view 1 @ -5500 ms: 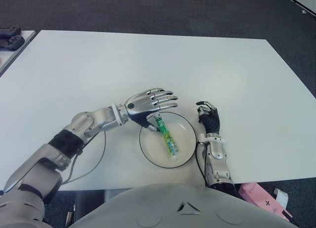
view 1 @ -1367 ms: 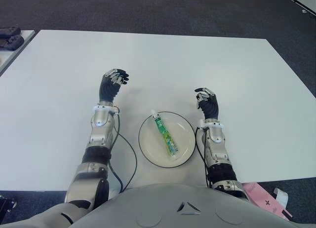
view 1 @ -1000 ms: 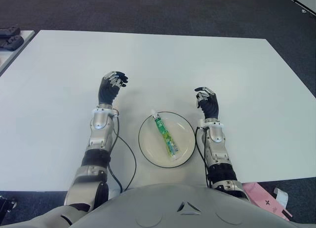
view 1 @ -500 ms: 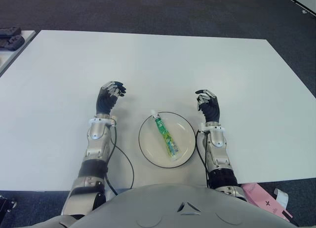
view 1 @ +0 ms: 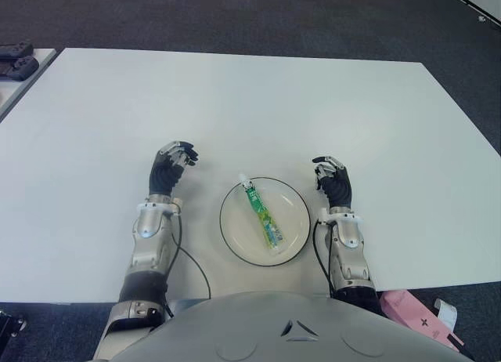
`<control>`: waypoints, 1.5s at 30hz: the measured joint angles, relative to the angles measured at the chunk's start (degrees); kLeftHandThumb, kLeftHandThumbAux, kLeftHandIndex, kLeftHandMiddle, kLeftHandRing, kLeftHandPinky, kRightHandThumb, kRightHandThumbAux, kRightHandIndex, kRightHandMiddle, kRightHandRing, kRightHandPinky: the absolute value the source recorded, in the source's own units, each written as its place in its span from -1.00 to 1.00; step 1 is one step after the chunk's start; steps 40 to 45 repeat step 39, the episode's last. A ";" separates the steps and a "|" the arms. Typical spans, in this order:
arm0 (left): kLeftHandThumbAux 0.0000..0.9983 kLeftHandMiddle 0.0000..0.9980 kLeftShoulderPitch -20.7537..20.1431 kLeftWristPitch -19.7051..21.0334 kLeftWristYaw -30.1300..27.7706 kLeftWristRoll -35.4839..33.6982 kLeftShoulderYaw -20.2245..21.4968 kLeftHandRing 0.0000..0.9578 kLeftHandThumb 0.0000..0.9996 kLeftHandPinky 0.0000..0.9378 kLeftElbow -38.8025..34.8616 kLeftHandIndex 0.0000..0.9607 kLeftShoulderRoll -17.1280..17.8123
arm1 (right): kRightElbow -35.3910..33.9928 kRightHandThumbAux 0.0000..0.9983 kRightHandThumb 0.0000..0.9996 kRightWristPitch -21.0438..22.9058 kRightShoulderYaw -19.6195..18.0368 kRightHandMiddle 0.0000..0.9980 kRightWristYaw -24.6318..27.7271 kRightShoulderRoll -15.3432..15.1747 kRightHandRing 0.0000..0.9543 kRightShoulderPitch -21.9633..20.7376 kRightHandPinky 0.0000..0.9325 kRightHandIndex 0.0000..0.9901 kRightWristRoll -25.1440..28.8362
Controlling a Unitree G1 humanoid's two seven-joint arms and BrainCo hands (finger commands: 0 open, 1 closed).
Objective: Put the toothpaste on the table into the plate.
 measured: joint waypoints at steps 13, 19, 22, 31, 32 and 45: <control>0.45 0.08 2.96 -0.03 0.47 0.25 -0.17 0.10 0.40 0.06 -1.83 -0.10 -1.00 | 1.03 0.45 0.41 -3.91 0.32 0.76 1.23 -0.53 0.80 1.60 0.82 -0.12 -0.02; 0.44 0.09 3.56 -0.03 0.82 0.69 -0.22 0.10 0.40 0.08 -2.37 -0.10 -1.06 | 1.02 0.45 0.41 -3.87 0.37 0.76 1.25 -0.55 0.80 1.73 0.82 -0.12 -0.06; 0.44 0.09 3.58 -0.03 0.96 0.67 -0.20 0.10 0.40 0.08 -2.49 -0.10 -1.09 | 0.66 0.45 0.41 -3.01 0.40 0.76 1.23 -0.54 0.79 1.81 0.79 -0.12 -0.07; 0.45 0.08 3.60 -0.04 1.03 0.55 -0.16 0.09 0.39 0.07 -2.54 -0.10 -1.17 | -0.21 0.45 0.41 -1.58 0.44 0.74 0.84 -0.23 0.77 1.86 0.79 -0.11 -0.07; 0.45 0.08 3.61 -0.04 1.03 0.54 -0.16 0.09 0.39 0.08 -2.54 -0.10 -1.17 | -0.20 0.45 0.41 -1.58 0.43 0.73 0.83 -0.20 0.77 1.86 0.78 -0.11 -0.07; 0.44 0.10 3.70 -0.06 1.03 0.53 -0.18 0.11 0.39 0.10 -2.53 -0.10 -1.16 | 0.61 0.45 0.41 -1.86 0.46 0.73 0.81 0.01 0.76 1.71 0.77 -0.11 -0.06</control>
